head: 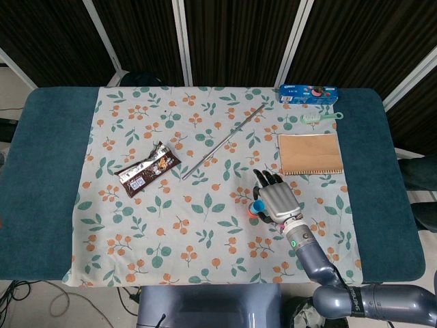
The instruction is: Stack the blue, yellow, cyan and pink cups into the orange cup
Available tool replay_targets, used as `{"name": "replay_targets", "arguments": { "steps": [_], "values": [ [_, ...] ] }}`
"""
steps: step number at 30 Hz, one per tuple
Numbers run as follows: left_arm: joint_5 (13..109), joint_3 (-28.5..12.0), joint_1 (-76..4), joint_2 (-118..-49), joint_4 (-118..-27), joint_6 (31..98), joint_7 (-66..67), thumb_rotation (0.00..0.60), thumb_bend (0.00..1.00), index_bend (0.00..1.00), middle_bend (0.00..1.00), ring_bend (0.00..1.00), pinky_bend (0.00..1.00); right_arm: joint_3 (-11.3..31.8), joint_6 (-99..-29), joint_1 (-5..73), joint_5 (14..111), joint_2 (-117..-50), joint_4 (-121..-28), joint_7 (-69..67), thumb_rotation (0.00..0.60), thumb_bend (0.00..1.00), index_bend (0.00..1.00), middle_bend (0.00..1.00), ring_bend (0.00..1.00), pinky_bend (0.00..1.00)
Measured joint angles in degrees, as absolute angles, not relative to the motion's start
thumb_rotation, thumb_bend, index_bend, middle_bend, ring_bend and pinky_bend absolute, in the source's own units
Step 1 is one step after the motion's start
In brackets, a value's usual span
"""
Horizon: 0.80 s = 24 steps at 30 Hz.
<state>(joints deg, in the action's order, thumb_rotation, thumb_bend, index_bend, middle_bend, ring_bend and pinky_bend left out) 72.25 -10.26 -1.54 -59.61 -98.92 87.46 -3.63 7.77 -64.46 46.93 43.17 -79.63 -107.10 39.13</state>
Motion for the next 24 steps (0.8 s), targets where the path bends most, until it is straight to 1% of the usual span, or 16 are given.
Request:
{"name": "replay_targets", "arguments": {
  "steps": [1, 3, 5, 7, 9, 10, 16, 24],
  "values": [
    [72.3, -10.3, -1.5, -59.6, -98.9, 87.5, -3.6, 0.6, 0.39, 0.13, 0.03, 0.0, 0.05, 7.7, -64.4, 46.9, 43.1, -79.7, -106.9, 39.1, 0.6, 0.4, 0.49, 0.0, 0.07, 0.16],
    [72.3, -10.3, -1.5, -59.6, -98.9, 87.5, -3.7, 0.6, 0.39, 0.13, 0.03, 0.0, 0.05, 7.7, -64.2, 47.0, 42.8, -79.9, -106.5, 39.1, 0.6, 0.4, 0.42, 0.0, 0.07, 0.16],
    [72.2, -10.3, -1.5, -59.6, -98.9, 87.5, -3.7, 0.6, 0.39, 0.13, 0.03, 0.0, 0.06, 7.6, -64.0, 47.0, 42.5, -80.1, -106.1, 39.0, 0.6, 0.4, 0.27, 0.0, 0.07, 0.16],
    [72.2, -10.3, -1.5, -59.6, -98.9, 87.5, -3.7, 0.6, 0.39, 0.13, 0.03, 0.0, 0.06, 7.3, -63.8, 47.0, 42.3, -80.1, -106.0, 39.1, 0.6, 0.4, 0.15, 0.0, 0.07, 0.16],
    [72.2, -10.2, -1.5, -59.6, -98.9, 87.4, -3.7, 0.6, 0.39, 0.13, 0.03, 0.0, 0.06, 7.0, -63.3, 47.1, 41.8, -80.1, -105.9, 39.2, 0.6, 0.4, 0.09, 0.0, 0.07, 0.16],
    [72.2, -10.2, -1.5, -59.6, -98.9, 87.4, -3.7, 0.6, 0.39, 0.13, 0.03, 0.0, 0.06, 6.9, -63.2, 47.1, 41.7, -80.1, -105.8, 39.3, 0.6, 0.4, 0.07, 0.0, 0.07, 0.16],
    [72.2, -10.3, -1.5, -59.5, -99.0, 87.4, -3.8, 0.6, 0.39, 0.13, 0.03, 0.0, 0.06, 6.8, -63.1, 47.0, 41.8, -79.5, -106.3, 39.0, 0.6, 0.4, 0.06, 0.0, 0.07, 0.16],
    [72.2, -10.3, -1.5, -59.6, -99.0, 87.4, -3.8, 0.6, 0.39, 0.13, 0.03, 0.0, 0.06, 6.2, -66.1, 45.4, 44.6, -75.3, -111.8, 39.0, 0.6, 0.4, 0.19, 0.0, 0.07, 0.16]
  ]
}}
